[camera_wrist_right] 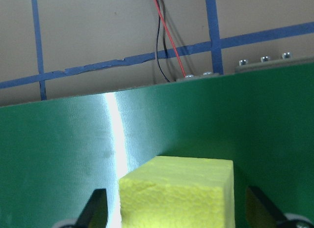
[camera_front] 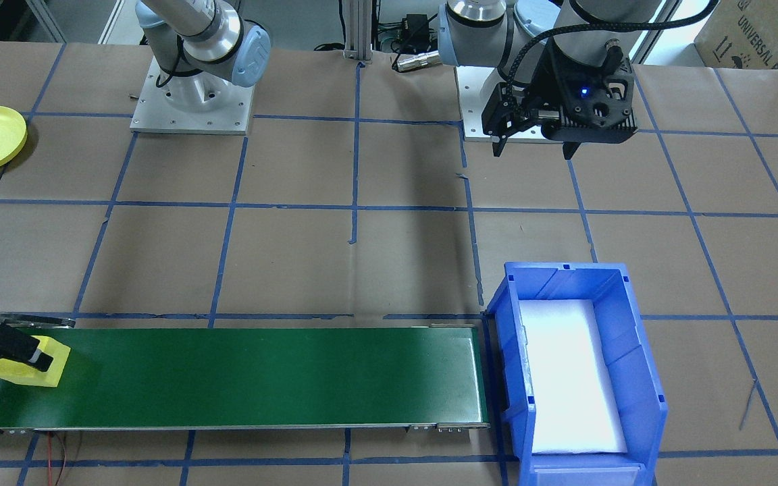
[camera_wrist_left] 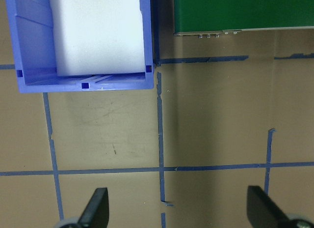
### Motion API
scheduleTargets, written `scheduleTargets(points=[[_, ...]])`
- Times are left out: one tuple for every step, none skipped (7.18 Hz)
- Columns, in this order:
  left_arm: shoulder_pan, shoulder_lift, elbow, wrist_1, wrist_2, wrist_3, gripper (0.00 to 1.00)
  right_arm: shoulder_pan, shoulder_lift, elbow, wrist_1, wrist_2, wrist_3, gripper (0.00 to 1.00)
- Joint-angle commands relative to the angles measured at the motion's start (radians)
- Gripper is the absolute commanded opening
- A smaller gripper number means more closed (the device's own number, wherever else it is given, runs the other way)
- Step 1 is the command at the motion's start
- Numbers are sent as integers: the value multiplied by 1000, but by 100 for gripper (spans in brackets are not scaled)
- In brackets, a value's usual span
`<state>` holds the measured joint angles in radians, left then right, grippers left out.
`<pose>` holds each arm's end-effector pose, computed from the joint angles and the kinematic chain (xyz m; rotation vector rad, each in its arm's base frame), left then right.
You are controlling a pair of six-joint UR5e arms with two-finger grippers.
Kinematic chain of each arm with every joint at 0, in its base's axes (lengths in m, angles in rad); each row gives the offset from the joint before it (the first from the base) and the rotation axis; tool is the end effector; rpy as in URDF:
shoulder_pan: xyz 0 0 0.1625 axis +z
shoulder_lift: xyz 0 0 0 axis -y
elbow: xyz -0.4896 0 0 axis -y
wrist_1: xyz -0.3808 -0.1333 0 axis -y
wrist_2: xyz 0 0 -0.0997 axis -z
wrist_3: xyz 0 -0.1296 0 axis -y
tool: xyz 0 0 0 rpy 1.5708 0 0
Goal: Move block left to right into plate
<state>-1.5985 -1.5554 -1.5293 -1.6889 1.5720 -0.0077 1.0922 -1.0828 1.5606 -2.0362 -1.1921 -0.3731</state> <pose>-0.1460 -0.4604 0.5382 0.0314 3.1377 0.0960 -0.1458 -0.6745 0.2982 0.1501 2.7804 -0.2047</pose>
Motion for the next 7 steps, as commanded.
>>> scheduleTargets(points=[[0, 0, 0, 2, 0, 0, 100, 0, 21, 4, -25, -61, 0, 69], [2, -2, 0, 2, 0, 0, 100, 0, 23, 3, -25, -131, 5, 42], [2, -2, 0, 0, 0, 0, 100, -2, 14, -2, -22, -221, 3, 35], [2, -2, 0, 2, 0, 0, 100, -2, -9, 4, -21, -281, -3, 32], [2, -3, 0, 2, -1, 0, 100, -3, -46, 16, -10, -309, -9, 30], [2, -3, 0, 2, -1, 0, 100, -17, -101, 45, -1, -339, -45, 30], [2, -3, 0, 2, -1, 0, 100, -26, -185, 99, 11, -492, -82, 30]])
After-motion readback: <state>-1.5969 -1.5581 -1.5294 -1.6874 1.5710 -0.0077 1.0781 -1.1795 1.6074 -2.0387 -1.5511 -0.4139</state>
